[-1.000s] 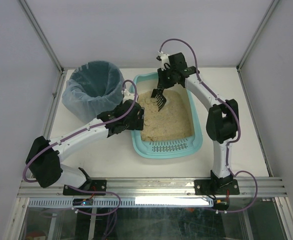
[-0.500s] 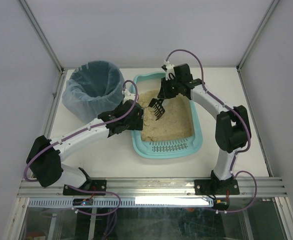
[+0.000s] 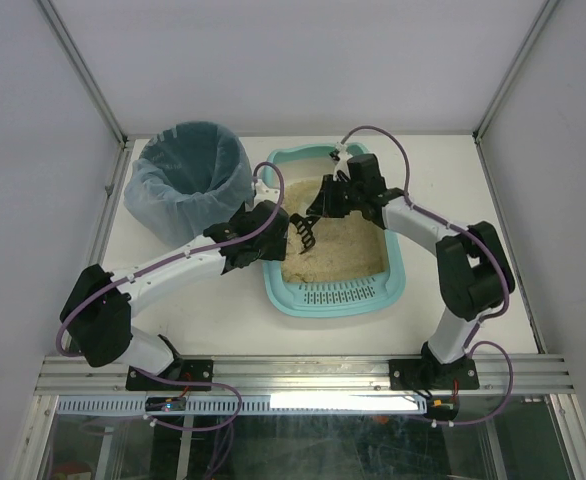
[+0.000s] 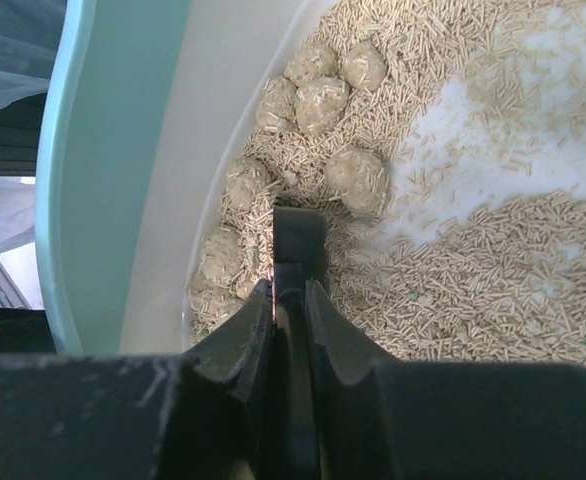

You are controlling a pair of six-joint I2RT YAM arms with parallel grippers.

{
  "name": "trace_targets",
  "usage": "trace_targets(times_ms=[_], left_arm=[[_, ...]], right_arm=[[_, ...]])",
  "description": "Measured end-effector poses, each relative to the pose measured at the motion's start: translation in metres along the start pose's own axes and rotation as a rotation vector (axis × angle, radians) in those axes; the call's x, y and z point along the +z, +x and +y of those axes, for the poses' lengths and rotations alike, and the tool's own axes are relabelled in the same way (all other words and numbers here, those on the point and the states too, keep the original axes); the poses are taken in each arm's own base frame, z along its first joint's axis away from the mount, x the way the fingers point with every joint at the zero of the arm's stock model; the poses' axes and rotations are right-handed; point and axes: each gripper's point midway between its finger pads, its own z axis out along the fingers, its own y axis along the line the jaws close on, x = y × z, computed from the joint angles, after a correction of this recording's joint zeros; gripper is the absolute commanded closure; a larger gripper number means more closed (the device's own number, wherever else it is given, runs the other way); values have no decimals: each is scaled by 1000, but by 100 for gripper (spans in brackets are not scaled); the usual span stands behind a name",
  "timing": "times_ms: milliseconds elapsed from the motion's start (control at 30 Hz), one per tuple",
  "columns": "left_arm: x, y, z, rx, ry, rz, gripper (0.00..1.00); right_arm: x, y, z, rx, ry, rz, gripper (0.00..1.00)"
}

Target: Clean the litter box

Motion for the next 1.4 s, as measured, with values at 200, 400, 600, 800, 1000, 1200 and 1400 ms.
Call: trace_targets(times_ms=[200,400,600,800,1000,1200,1400], left_arm=[[0,0,0,4,-1,-2,47],[-1,-3,1,14,-9,-17,25],[-16,-15,3,4,1,-61,17],[-41,-38,1,3,51,-154,16],[-63,-60,-2,40,102,-246,15],[-78,-80,-5,95,135,-325,12],[-100,-118,-16,150,170,-432,11]], right_arm=[[-7,5,2,60,31,-44,100],[-23,13,5,115,66,-70,100],[-43,23,-1,200,88,-92,100],[-63,28,-12,297,96,-139,100],[-84,26,-19,375,81,-206,100],[-109,16,-18,454,-2,-308,100],[-133,19,-32,579,-68,-414,100]])
